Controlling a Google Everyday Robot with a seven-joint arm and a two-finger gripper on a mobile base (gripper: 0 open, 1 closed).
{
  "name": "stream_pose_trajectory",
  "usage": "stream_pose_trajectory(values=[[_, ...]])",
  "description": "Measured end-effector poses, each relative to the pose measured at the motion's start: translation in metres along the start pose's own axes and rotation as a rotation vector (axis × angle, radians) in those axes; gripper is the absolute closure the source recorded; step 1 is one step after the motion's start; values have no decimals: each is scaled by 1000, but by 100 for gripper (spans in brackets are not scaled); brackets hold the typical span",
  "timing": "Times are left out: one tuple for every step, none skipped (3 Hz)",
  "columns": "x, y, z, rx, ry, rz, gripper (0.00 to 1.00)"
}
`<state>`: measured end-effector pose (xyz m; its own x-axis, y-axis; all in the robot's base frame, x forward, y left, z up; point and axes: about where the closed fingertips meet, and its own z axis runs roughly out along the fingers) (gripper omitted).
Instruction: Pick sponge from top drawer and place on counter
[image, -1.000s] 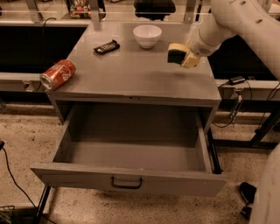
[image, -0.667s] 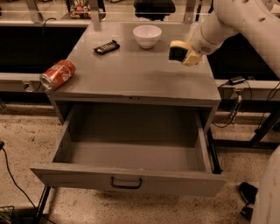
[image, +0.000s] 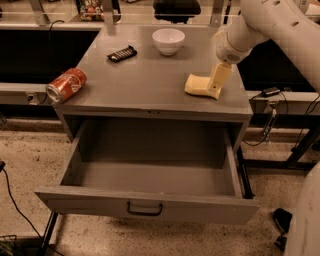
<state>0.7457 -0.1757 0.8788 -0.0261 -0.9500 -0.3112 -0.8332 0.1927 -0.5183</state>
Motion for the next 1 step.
stream_pose_trajectory(values=[[0, 0, 0, 0, 0, 0, 0]])
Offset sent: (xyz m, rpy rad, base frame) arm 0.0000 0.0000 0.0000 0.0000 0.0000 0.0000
